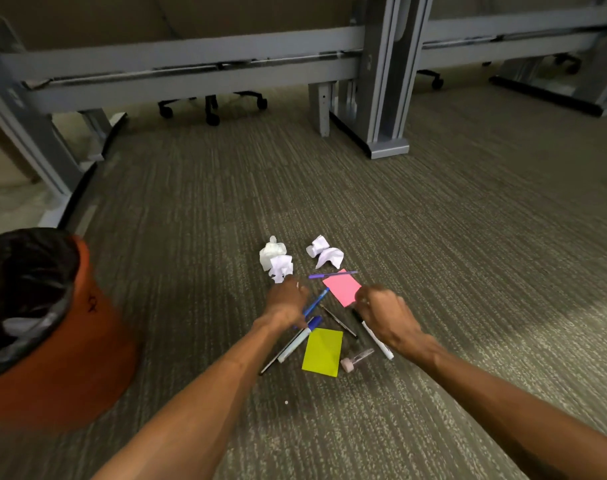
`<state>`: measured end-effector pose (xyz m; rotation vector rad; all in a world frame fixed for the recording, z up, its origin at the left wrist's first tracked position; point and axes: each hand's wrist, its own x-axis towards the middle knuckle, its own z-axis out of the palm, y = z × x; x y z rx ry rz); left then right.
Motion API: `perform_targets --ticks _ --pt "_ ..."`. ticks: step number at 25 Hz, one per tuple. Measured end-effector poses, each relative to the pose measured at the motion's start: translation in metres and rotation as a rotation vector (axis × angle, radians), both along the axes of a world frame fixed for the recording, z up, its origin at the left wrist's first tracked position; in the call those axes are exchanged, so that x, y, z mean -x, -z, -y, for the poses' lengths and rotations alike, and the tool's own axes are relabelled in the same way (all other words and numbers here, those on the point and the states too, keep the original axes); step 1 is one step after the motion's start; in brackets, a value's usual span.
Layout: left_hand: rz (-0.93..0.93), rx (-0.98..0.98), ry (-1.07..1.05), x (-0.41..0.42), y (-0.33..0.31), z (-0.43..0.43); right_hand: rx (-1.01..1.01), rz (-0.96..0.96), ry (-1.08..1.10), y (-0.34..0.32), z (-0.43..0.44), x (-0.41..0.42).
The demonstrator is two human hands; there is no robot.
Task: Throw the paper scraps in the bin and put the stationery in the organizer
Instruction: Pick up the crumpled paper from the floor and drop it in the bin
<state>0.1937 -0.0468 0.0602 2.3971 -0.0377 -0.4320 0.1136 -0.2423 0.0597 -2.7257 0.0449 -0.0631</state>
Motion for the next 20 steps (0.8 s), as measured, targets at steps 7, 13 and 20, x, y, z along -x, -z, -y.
perform_targets --ticks 7,13,20 --pt "-0.096 0.188 0.010 0.016 -0.066 -0.051 0.120 -0.002 -0.035 -0.078 0.002 0.036" --pt "0.066 -0.031 -0.022 -0.025 -0.028 -0.047 -0.076 -0.098 -0.041 -0.056 -0.001 -0.035" --pt "0.175 -0.132 -0.249 -0.070 0.032 -0.045 -0.199 -0.025 -0.139 0.008 -0.015 -0.119"
